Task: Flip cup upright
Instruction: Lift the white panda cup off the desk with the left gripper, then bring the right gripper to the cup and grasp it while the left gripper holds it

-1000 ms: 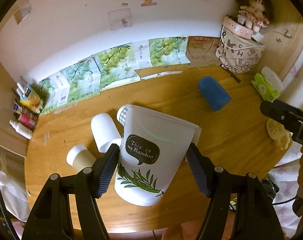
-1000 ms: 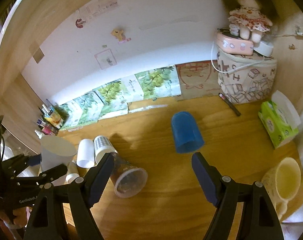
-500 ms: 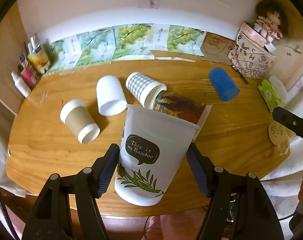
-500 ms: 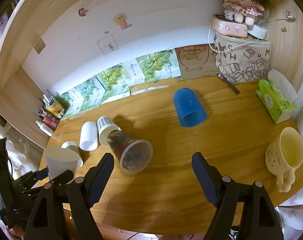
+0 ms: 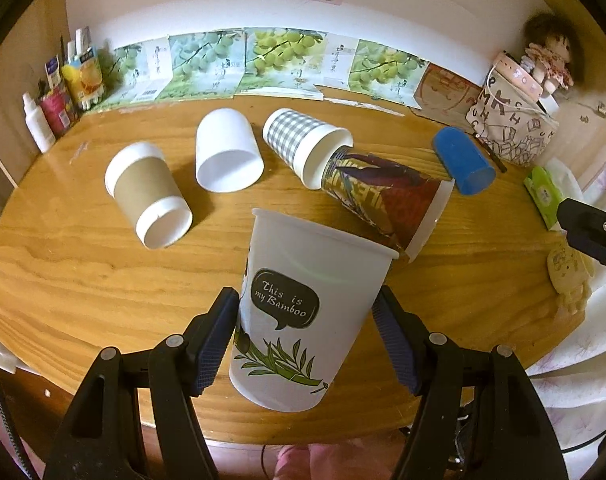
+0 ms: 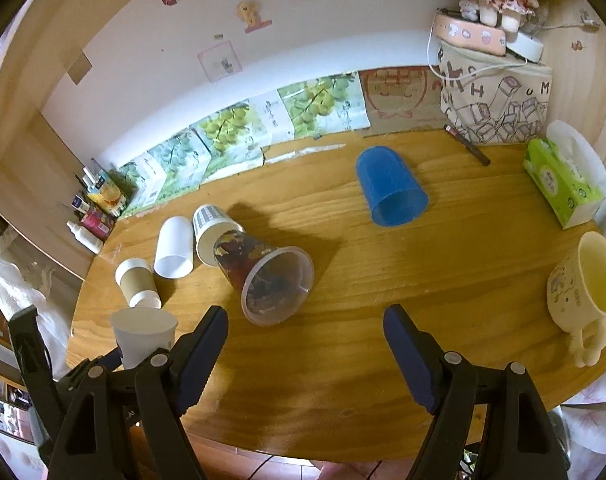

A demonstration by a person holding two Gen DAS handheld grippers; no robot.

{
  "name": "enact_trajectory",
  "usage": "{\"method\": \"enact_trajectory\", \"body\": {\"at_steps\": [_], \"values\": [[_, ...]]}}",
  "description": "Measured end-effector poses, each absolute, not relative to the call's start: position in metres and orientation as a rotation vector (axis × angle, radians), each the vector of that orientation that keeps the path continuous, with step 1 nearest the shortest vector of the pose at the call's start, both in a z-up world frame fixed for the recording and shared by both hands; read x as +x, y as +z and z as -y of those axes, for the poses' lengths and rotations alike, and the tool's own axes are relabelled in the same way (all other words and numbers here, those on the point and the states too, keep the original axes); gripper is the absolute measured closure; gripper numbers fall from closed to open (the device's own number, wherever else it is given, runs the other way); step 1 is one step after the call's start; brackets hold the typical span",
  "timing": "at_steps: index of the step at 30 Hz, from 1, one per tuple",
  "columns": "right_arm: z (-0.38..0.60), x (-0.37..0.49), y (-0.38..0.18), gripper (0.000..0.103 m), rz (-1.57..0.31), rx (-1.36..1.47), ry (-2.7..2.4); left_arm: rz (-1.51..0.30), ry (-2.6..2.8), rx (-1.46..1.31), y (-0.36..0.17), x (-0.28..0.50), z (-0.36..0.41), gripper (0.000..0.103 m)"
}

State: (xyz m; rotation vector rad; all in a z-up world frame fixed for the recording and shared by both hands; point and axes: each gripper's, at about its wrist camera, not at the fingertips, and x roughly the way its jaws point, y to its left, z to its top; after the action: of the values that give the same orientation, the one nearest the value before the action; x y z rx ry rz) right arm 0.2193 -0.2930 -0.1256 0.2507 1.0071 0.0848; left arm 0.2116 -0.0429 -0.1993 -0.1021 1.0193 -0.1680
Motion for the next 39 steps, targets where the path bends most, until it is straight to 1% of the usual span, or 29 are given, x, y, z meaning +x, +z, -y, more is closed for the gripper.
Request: {"method": "enact_trajectory", "body": {"at_steps": [12,23,31,35,39], "values": [[0.261,0.224,-0.146,0.022,-1.063,0.224,0.157,-1.134,-0.174,-0.154,-0.225,0.216,0.031,0.03],[0.238,0.234,-0.163,0.022,-1.137,0.254,0.219,-1.178,-0.206,-0.156,-0.235,0.222,0.034,0.028],[0.227,0.245,-0.182,0.022,-1.226,0.312,0.262,-1.2,-0.228,-0.162,-0.24,0.224,0.032,0.028],[0.221,0.252,-0.194,0.022,-1.274,0.35,0.282,-1.196,-0.25,-0.183,-0.239,0.223,0.029,0.021],[0.214,0.256,-0.205,0.022,-1.322,0.366,0.302,-1.195,-0.256,-0.168,-0.238,0.223,0.029,0.021]]}}
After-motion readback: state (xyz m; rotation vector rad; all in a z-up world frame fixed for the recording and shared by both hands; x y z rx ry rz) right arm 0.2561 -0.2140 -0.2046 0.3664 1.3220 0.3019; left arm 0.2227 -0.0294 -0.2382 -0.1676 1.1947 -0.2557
